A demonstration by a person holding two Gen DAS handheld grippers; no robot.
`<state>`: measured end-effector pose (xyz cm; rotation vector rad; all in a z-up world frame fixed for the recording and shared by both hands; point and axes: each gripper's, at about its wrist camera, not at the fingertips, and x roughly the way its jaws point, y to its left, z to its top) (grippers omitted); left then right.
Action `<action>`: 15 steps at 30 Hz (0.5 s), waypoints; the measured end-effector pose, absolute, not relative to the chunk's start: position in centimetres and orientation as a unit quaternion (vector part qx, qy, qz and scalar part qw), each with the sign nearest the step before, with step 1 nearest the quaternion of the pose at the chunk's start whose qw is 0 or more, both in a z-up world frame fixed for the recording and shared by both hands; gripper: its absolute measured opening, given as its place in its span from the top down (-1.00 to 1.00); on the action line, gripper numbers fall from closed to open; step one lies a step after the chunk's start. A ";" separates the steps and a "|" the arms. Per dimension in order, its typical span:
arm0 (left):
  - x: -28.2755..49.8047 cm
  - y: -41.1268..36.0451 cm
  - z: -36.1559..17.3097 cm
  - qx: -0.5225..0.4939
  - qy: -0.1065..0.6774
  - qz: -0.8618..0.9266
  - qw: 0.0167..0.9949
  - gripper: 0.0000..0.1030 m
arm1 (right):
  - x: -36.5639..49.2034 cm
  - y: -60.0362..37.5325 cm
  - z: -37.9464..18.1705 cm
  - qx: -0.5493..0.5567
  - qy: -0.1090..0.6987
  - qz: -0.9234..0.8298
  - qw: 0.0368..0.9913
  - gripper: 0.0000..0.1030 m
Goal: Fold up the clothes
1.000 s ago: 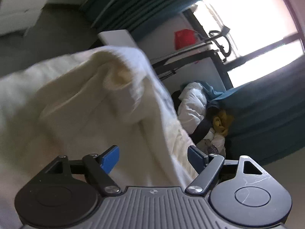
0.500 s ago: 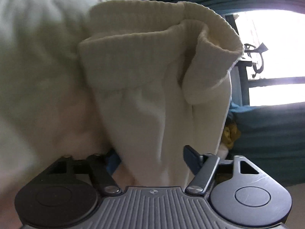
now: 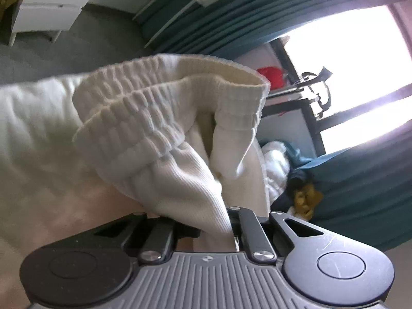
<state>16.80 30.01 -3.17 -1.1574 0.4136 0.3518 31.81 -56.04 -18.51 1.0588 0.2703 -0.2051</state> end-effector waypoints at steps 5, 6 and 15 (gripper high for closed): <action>13.6 29.7 0.5 -0.516 0.188 0.154 0.821 0.82 | 27.2 -55.9 -16.5 0.506 0.136 -0.101 0.846 0.85; 12.7 29.8 1.0 -0.516 0.186 0.155 0.822 0.82 | 26.1 -55.9 -16.2 0.512 0.138 -0.102 0.841 0.85; 1.8 35.4 -1.6 -0.510 0.230 0.162 0.813 0.80 | 15.6 -55.8 -16.2 0.567 0.213 -0.175 0.776 0.85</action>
